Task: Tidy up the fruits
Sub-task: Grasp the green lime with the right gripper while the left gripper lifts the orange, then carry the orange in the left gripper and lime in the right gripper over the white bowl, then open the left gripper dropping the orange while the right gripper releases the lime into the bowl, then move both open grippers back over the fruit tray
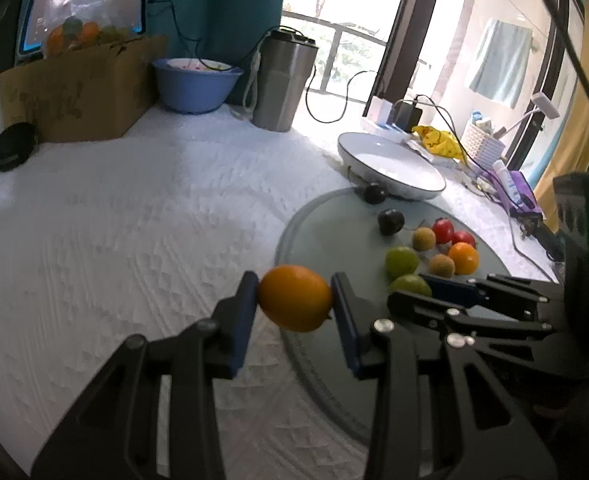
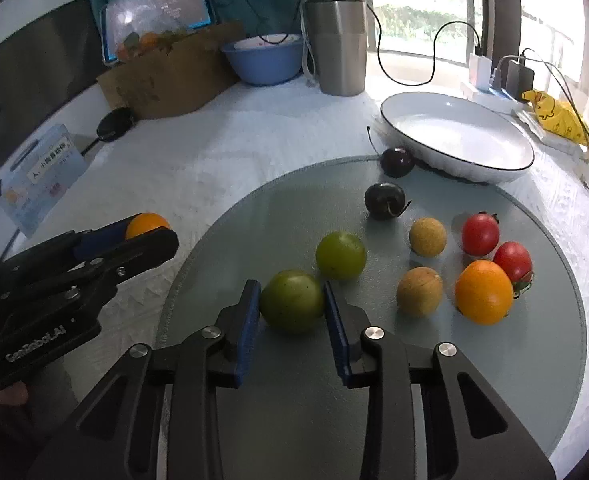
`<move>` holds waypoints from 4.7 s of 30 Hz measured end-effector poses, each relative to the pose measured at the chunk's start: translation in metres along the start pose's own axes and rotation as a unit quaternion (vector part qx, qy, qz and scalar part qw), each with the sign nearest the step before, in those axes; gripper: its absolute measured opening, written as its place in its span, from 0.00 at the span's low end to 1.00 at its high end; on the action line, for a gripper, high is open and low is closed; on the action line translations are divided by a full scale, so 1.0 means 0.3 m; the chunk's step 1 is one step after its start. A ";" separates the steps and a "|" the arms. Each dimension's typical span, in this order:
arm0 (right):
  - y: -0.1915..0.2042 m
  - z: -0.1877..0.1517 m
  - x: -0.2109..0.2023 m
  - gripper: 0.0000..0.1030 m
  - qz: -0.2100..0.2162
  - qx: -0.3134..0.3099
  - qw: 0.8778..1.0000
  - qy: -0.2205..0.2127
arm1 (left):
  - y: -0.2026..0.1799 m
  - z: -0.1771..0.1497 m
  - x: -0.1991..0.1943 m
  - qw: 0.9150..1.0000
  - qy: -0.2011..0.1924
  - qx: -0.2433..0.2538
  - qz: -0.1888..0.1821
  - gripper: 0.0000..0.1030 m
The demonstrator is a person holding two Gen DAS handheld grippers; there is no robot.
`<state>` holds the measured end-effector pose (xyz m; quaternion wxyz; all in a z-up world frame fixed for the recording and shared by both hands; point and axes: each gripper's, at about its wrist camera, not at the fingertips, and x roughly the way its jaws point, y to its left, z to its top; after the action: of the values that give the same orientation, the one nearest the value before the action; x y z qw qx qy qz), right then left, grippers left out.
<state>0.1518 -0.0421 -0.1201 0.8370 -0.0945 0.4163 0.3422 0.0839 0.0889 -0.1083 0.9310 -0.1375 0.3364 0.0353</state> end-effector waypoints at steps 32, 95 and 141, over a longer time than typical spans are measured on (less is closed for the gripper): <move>-0.366 0.165 -0.163 0.33 -0.041 0.045 0.993 -0.105 | -0.252 0.253 0.163 0.998 -0.024 0.064 -0.015 0.38; -0.487 0.206 -0.129 0.47 -0.073 0.070 0.991 -0.086 | -0.352 0.363 0.248 0.996 0.009 0.063 -0.062 0.44; -0.357 -0.074 -0.109 0.47 -0.033 0.084 0.995 -0.042 | -0.303 0.075 0.181 0.996 0.067 0.059 -0.031 0.44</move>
<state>0.1939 -0.1481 -0.1229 0.8695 -0.0235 0.4049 0.2819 0.1540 0.0063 -0.1053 0.9136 -0.0944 0.3948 -0.0226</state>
